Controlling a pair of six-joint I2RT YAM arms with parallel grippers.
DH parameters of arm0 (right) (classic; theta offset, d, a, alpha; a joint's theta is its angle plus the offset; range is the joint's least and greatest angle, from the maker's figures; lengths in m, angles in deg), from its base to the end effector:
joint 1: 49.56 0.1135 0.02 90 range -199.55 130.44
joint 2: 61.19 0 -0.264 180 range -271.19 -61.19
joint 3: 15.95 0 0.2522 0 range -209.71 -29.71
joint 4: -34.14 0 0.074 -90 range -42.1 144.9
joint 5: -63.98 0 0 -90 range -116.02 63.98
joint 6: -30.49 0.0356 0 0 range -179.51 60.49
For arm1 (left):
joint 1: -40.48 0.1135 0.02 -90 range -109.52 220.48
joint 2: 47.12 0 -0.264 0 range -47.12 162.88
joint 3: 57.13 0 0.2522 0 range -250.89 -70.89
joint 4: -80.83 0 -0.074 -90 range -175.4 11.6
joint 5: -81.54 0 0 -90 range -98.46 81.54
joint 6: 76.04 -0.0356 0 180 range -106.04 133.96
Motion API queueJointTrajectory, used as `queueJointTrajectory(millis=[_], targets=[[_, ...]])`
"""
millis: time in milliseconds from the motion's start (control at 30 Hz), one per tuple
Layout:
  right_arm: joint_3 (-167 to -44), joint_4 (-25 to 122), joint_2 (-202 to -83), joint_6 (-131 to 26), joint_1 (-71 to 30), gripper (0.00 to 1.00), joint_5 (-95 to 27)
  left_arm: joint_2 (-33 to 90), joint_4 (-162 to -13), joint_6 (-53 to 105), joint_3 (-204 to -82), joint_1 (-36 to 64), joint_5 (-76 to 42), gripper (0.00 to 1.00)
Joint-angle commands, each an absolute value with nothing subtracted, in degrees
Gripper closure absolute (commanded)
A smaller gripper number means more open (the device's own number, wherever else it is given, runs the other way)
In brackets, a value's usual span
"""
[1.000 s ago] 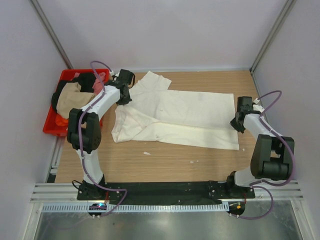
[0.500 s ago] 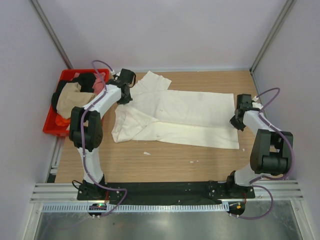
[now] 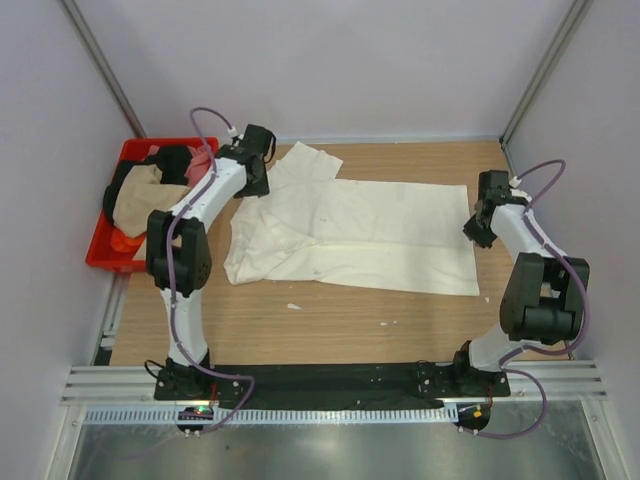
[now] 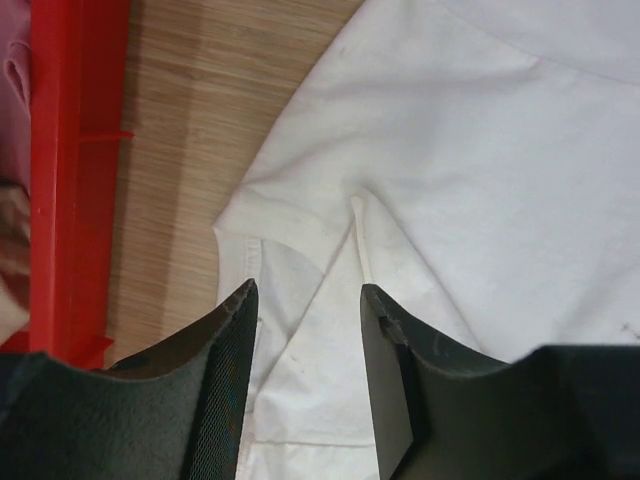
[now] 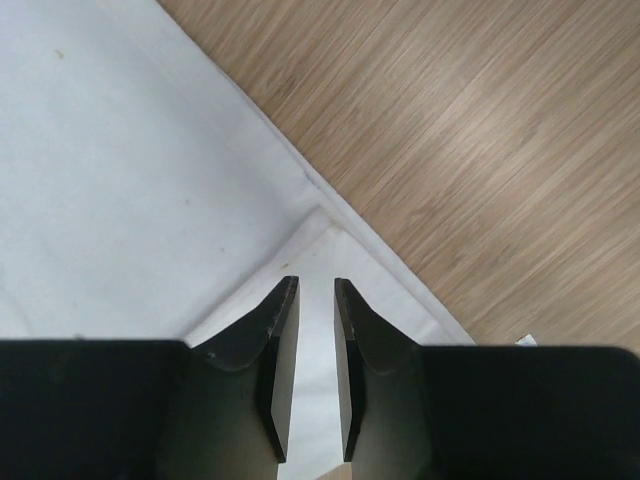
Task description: Fold and stack the t-shirts
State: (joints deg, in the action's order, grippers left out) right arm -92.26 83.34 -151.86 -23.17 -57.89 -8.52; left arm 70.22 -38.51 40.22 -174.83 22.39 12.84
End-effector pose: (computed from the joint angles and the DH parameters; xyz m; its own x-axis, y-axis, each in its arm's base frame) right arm 0.3106 -0.0563 0.2183 -0.5533 0.6522 -0.5182 0.7430 0.6676 0.0470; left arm 0.4285 -0.1264 0.2565 -0.7928 -0.1747 -0.5839 -0.2593 0.9637 0.0638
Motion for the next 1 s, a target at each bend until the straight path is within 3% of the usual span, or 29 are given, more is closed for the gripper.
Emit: queueJointTrajectory(millis=[0, 167, 367, 700, 967], targets=[[-90.63, 87.28, -147.06, -22.68, -58.08, 0.73, -12.73, 62.67, -36.09, 39.18, -172.85, 19.40, 12.90, 0.53], [-83.07, 84.64, -144.16, -22.15, -58.08, 0.80, -18.80, 53.70, -40.39, 41.73, -159.24, 14.56, 3.61, 0.55], [-77.44, 82.97, -142.75, -23.65, -58.08, 0.81, -17.14, 46.23, -43.65, 46.04, -145.53, 11.13, -0.81, 0.57], [-73.92, 82.00, -144.33, -26.11, -61.24, 0.82, -10.28, 42.00, -40.23, 47.97, -134.27, 11.13, 9.82, 0.60], [-74.53, 81.21, -145.12, -26.28, -62.74, 0.82, -5.99, 48.23, -36.10, 48.33, -136.80, 11.13, 21.30, 0.61]])
